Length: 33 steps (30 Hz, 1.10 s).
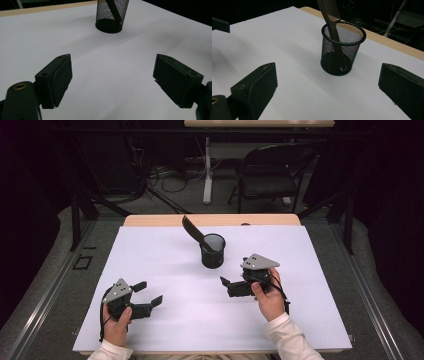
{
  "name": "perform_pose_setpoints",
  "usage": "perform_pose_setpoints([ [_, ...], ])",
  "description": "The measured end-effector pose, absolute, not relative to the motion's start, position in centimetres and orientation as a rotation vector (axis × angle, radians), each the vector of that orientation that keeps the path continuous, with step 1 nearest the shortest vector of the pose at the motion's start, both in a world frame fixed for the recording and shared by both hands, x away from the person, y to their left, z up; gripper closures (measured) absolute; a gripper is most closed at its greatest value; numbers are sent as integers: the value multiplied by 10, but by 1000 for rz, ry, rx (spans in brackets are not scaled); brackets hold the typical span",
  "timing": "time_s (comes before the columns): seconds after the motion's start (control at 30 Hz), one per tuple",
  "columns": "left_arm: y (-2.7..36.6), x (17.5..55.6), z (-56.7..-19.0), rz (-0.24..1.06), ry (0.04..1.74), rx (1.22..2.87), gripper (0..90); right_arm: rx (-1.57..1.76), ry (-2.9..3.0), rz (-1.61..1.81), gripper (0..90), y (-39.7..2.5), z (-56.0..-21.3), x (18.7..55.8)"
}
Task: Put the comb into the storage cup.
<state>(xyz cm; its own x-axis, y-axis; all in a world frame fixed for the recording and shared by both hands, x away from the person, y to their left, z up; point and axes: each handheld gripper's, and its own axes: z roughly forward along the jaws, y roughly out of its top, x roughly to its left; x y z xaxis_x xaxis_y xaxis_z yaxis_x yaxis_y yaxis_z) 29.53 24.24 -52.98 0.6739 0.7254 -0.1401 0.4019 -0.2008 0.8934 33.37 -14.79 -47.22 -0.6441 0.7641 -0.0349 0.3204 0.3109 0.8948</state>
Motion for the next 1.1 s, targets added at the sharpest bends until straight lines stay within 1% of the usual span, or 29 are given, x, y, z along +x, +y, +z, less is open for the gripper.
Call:
perform_pose_setpoints([
  [1.1, 243, 297, -533, 379, 902, 1839, 160, 973, 2124, 1263, 20, -150, -476, 337],
])
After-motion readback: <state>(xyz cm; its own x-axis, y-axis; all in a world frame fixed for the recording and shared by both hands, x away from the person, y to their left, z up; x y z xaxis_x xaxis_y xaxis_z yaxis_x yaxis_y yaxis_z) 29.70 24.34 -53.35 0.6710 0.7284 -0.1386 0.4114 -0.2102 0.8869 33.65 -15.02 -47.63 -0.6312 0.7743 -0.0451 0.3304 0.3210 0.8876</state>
